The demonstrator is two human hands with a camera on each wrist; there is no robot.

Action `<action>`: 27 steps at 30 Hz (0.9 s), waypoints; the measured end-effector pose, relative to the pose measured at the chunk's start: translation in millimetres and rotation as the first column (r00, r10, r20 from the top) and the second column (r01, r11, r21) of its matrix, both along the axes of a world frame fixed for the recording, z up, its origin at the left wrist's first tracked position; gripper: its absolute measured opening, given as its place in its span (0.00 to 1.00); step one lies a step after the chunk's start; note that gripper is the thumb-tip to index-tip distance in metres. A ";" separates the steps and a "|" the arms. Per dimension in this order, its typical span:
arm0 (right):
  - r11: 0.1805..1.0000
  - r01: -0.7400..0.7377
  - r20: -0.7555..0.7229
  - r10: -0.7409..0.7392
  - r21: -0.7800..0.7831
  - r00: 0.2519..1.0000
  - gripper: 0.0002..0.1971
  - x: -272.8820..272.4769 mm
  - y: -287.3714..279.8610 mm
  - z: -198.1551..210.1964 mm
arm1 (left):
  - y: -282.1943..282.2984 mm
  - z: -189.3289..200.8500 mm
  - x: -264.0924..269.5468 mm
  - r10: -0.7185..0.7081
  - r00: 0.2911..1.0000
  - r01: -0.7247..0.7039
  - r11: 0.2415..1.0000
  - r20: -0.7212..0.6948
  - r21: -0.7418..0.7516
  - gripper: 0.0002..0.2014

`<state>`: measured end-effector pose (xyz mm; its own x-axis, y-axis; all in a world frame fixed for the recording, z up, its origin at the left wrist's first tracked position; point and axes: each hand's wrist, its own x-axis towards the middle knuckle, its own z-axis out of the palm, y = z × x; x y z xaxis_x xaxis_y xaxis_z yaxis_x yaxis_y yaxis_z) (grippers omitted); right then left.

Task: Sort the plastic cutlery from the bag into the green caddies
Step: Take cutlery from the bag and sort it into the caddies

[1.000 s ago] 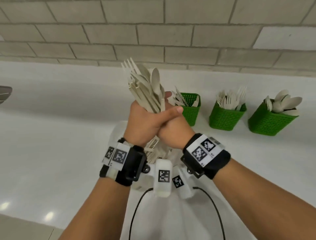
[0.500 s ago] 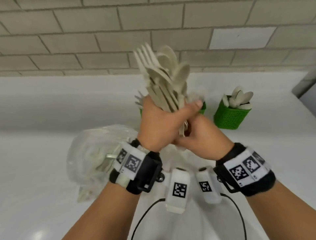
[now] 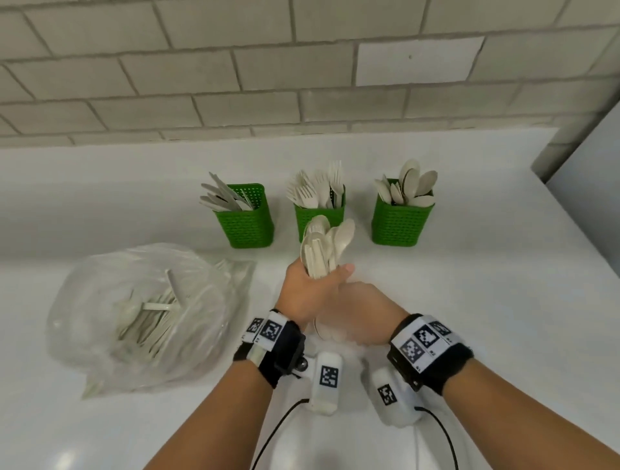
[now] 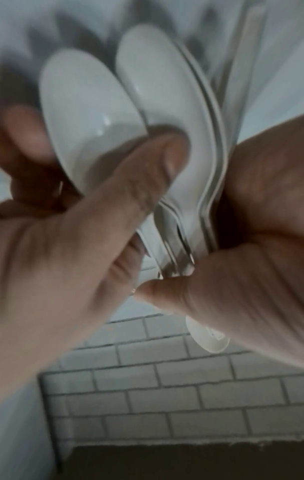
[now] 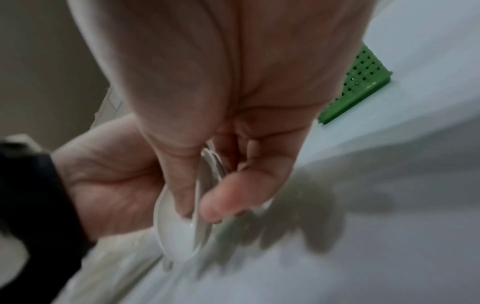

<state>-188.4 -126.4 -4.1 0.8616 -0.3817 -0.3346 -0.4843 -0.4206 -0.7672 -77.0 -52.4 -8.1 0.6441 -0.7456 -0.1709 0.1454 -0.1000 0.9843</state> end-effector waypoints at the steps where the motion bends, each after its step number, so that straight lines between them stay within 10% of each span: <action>1: 0.995 0.016 0.035 -0.020 0.100 0.999 0.10 -1.4 -0.8 3.5 | 1.2 1.5 2.1 0.028 0.996 -0.029 0.999 -0.080 -0.014 0.11; 5: 0.943 0.087 0.138 -0.137 0.321 0.981 0.11 -3.6 -8.6 12.7 | 10.3 9.3 16.4 0.026 0.927 -0.069 0.992 -0.374 -0.101 0.08; 12: 0.902 0.160 0.108 -0.220 0.402 0.970 0.08 -10.9 -25.6 23.9 | 20.5 8.8 35.0 0.033 0.913 -0.080 0.992 -0.407 -0.098 0.08; 18: 0.938 -0.093 -0.076 0.071 -0.335 0.995 0.16 -18.4 -54.5 54.0 | 27.7 5.6 49.3 0.035 0.966 -0.042 0.999 -0.256 -0.024 0.16; 21: 0.978 -0.099 -0.077 0.086 -0.182 0.993 0.12 -15.0 -50.3 69.0 | 29.3 11.0 46.0 -0.048 0.982 0.045 0.999 -0.182 -0.020 0.10; 24: 0.989 0.098 0.255 -0.124 0.112 0.959 0.03 -0.4 -41.0 75.8 | 28.7 18.4 33.9 -0.219 0.964 0.218 0.976 -0.148 -0.024 0.12; 27: 0.918 0.251 0.413 -0.367 0.308 0.834 0.17 16.4 -27.6 64.2 | 25.1 22.1 23.8 -0.263 0.954 0.260 0.965 -0.146 -0.037 0.12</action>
<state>-172.0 -154.0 60.0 0.7872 -0.6148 -0.0489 -0.1322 -0.0908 -0.9871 -53.2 -27.3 13.9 0.3944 -0.8883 -0.2353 0.2608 -0.1374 0.9556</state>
